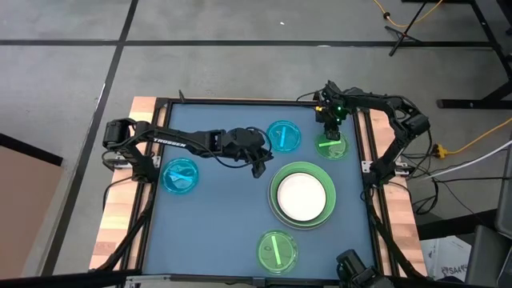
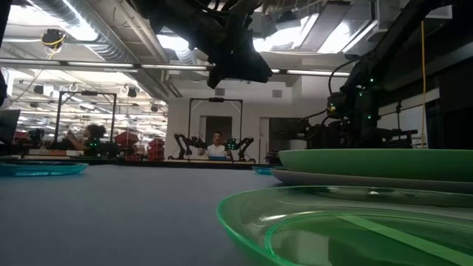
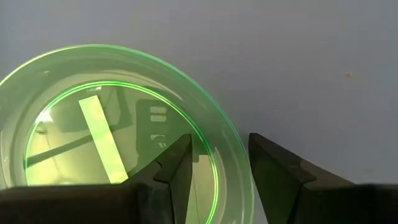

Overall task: Stack plastic plates
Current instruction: Stack the top green plate on the white plate

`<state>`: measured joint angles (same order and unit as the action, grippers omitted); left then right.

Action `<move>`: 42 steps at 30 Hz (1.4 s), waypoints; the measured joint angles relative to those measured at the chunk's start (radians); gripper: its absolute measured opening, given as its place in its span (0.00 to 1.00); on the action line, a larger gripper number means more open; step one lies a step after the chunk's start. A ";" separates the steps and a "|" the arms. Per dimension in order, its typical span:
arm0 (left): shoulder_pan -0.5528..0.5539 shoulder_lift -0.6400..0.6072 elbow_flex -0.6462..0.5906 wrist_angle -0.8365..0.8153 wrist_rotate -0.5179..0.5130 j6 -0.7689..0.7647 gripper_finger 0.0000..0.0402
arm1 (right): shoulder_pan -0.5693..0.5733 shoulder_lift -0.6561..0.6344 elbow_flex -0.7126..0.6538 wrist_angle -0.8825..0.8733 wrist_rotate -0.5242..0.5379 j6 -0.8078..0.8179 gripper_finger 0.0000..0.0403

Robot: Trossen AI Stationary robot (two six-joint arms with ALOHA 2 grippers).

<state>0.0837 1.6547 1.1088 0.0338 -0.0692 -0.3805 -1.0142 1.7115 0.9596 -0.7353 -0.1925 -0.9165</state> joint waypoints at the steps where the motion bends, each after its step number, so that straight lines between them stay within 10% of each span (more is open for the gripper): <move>1: 0.000 0.000 0.000 0.000 0.000 0.000 0.17 | 0.000 0.000 0.000 0.000 0.000 0.000 0.37; 20: 0.000 0.000 0.000 0.000 0.000 0.000 0.17 | 0.000 -0.001 0.000 -0.002 -0.008 0.001 0.01; 42: 0.000 0.000 0.000 0.000 0.000 0.000 0.17 | -0.001 -0.001 0.092 -0.132 -0.053 0.007 0.00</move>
<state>0.0837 1.6547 1.1088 0.0336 -0.0696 -0.3808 -1.0148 1.7107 1.0520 -0.8670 -0.2459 -0.9094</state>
